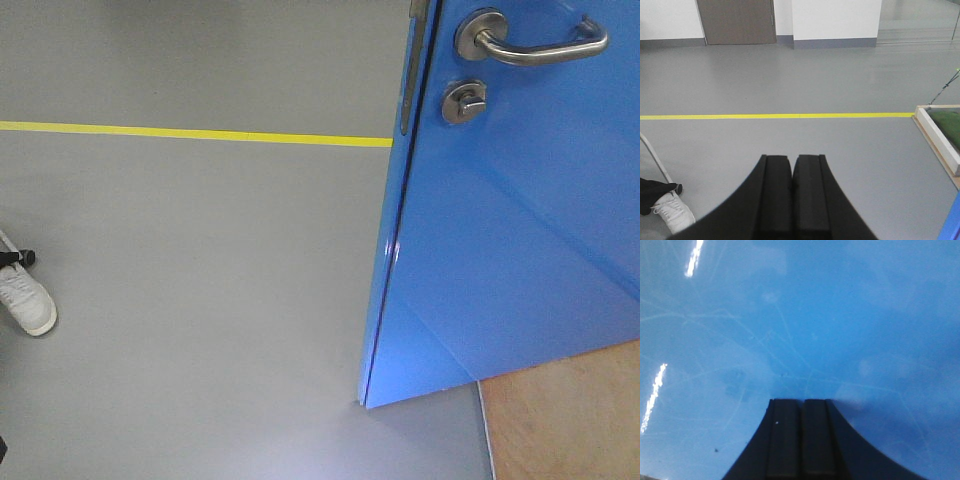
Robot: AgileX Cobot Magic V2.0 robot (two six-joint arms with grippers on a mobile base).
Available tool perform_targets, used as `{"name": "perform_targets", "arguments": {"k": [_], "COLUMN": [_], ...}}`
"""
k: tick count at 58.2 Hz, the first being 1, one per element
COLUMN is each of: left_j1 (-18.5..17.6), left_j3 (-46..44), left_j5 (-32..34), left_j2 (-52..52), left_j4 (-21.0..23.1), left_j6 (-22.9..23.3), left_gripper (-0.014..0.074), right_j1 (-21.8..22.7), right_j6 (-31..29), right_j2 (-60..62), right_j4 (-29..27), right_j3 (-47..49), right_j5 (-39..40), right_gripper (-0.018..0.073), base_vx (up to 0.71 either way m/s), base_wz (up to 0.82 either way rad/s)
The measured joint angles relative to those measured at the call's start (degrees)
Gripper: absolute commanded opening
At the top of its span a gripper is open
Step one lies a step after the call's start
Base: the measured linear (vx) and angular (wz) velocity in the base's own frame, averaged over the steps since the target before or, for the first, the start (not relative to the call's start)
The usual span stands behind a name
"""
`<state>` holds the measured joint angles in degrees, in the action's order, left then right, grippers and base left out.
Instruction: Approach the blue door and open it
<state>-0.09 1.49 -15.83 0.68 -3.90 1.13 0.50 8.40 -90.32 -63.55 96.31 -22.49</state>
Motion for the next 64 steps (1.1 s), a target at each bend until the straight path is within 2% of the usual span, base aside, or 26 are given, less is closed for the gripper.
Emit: {"name": "perform_targets", "arguments": {"k": [64], "left_j1": [0.00], "left_j3": [0.00], "left_j5": [0.00], "left_j2": [0.00], "left_j4": [0.00], "left_j6": [0.00], "left_gripper": [0.0073], "right_j1": [-0.39], "right_j6": [0.01], "right_j2": [-0.02], "right_j4": [-0.34], "right_j3": [0.00], "right_j5": [-1.19], "right_gripper": [0.0012], "base_vx": [0.21], "base_wz": [0.02]}}
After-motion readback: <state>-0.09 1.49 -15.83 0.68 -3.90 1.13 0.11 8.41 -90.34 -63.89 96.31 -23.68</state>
